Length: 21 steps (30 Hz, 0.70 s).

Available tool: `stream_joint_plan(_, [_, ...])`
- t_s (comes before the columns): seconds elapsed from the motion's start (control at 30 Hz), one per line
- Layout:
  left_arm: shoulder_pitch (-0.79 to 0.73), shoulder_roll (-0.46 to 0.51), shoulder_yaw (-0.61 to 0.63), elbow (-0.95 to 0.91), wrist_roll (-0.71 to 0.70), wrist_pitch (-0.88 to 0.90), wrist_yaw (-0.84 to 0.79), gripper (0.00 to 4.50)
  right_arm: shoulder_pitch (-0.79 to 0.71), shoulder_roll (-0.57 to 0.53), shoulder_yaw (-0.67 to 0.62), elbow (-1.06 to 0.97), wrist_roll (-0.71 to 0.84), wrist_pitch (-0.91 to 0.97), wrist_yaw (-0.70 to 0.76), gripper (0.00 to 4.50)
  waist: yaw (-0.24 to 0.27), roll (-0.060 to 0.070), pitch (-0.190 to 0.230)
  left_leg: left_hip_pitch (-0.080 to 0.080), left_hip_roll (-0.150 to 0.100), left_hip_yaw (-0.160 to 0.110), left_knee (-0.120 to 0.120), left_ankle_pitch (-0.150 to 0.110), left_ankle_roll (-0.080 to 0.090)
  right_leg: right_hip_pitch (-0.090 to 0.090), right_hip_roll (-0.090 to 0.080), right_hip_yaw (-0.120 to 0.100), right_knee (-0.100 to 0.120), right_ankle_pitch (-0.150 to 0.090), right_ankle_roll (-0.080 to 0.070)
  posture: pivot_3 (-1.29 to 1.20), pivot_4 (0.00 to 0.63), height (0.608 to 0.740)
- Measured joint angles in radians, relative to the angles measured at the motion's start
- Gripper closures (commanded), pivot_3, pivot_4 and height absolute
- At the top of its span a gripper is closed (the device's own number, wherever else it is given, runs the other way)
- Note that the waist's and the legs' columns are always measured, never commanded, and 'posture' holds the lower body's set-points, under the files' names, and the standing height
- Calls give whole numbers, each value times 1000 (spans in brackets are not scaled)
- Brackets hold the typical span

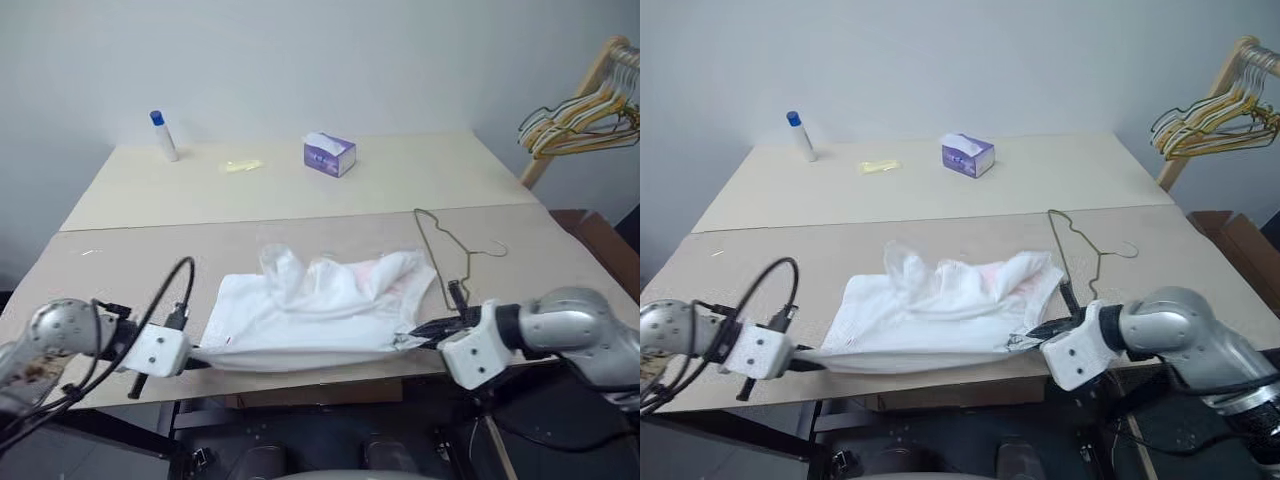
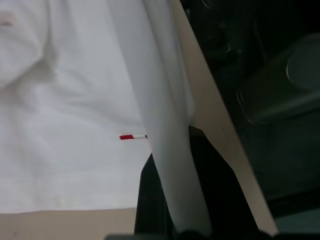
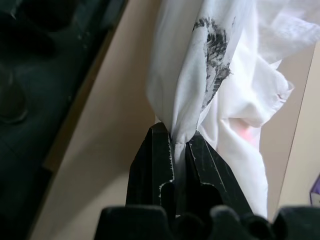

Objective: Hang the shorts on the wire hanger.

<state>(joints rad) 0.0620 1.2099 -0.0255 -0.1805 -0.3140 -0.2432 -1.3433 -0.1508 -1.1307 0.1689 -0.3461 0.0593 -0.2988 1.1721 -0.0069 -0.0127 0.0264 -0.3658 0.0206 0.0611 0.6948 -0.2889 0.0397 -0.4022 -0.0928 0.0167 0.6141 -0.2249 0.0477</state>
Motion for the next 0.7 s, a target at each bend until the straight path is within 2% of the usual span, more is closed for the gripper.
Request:
stream_joint_plan(0.07, [-2, -7, 12, -30, -41, 69, 3, 4438, -39, 0, 3, 19, 34, 31, 43, 4500, 4, 0, 1, 6, 1, 1, 0, 0, 0, 2, 0, 0, 0, -2, 0, 37, 0, 740])
stream_joint_plan(0.17, [-100, -98, 20, -17, -66, 168, 65, 4438, -194, 55, 17, 98, 44, 135, 67, 4500, 8, 2, 4, 13, 1, 2, 0, 0, 0, 10, 1, 1, 0, -2, 0, 53, 0, 740])
stream_joint_plan(0.23, [-237, -171, 22, 26, -63, 227, 132, 4438, -320, 123, 28, 197, 26, 166, 58, 4500, 10, 1, 5, 13, -2, 1, 0, 0, 0, 13, 3, 0, 1, 1, 3, 62, 0, 740])
stream_joint_plan(0.3, [-443, -265, 16, 131, -13, 272, 232, 4438, -478, 226, 55, 365, -52, 167, -12, 4500, 15, 0, 5, 11, -4, 2, -1, 1, -2, 13, 3, 0, 1, 7, -1, 80, 0, 740])
stream_joint_plan(0.37, [-653, -355, 3, 279, 50, 306, 331, 4438, -628, 323, 88, 557, -169, 172, -143, 4500, 19, 0, 5, 9, -6, 3, -1, 2, -3, 12, 3, 0, 1, 8, -1, 81, 0, 740])
stream_joint_plan(0.43, [-899, -468, -21, 510, 151, 319, 485, 4438, -805, 416, 145, 804, -329, 183, -354, 4500, 21, 0, 5, 4, -7, 2, -1, 5, -8, 7, 3, -1, 2, 8, -1, 87, 0, 740])
stream_joint_plan(0.47, [-1032, -519, -36, 649, 213, 310, 586, 4438, -904, 466, 170, 932, -404, 193, -480, 4500, 23, 0, 5, -4, -8, 1, -1, 6, -10, -1, 2, -2, 2, 10, -1, 87, 0, 740])
stream_joint_plan(0.5, [-1125, -550, -46, 743, 261, 294, 664, 4438, -974, 500, 182, 1014, -453, 191, -575, 4500, 23, 0, 5, -11, -9, 0, -3, 13, -20, -8, 3, -2, 3, 13, -2, 91, 0, 740])
stream_joint_plan(0.57, [-1307, -595, -75, 965, 370, 222, 871, 4438, -1107, 558, 188, 1196, -513, 151, -806, 4500, 22, -1, 4, -23, -9, 1, -4, 15, -24, -23, 2, -2, 7, 13, -2, 89, 0, 740])
stream_joint_plan(0.63, [-1434, -616, -110, 1136, 478, 125, 1099, 4438, -1204, 607, 176, 1325, -542, 87, -1045, 4500, 19, -1, 4, -26, -10, 2, -13, 16, -25, -32, 0, -2, 8, 13, -2, 83, 0, 740])
stream_joint_plan(0.7, [-1521, -620, -128, 1231, 554, 5, 1272, 4438, -1273, 617, 162, 1404, -564, -1, -1269, 4500, 18, -1, 4, -31, -11, 3, -20, 16, -25, -42, -2, -3, 8, 12, -3, 76, 0, 740])
